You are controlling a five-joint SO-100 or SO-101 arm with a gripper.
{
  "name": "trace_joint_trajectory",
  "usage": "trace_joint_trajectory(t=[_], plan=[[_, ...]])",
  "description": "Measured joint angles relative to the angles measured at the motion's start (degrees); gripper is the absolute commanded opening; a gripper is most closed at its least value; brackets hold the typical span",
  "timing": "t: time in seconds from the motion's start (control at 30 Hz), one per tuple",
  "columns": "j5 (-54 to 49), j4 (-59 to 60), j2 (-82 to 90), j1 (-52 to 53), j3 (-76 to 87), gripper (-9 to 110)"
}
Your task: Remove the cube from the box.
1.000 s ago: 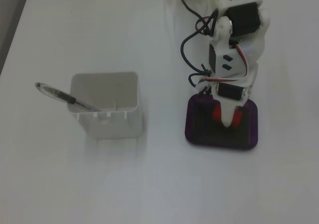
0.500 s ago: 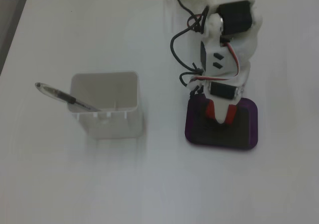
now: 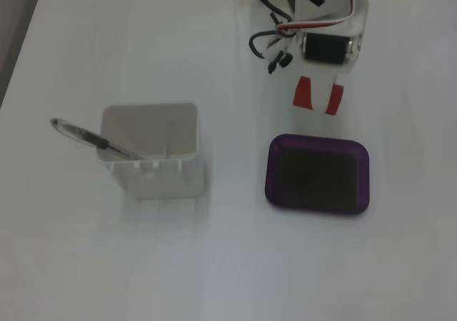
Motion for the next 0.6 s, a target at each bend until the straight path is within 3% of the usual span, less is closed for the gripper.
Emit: trace_joint_trajectory(t=[0.2,0.6], plan=[[-3.3,-1.8,5.5,-0.1,15.4,-1],[-8.9,-22.2,21.2,-0.6,50.1,-1]])
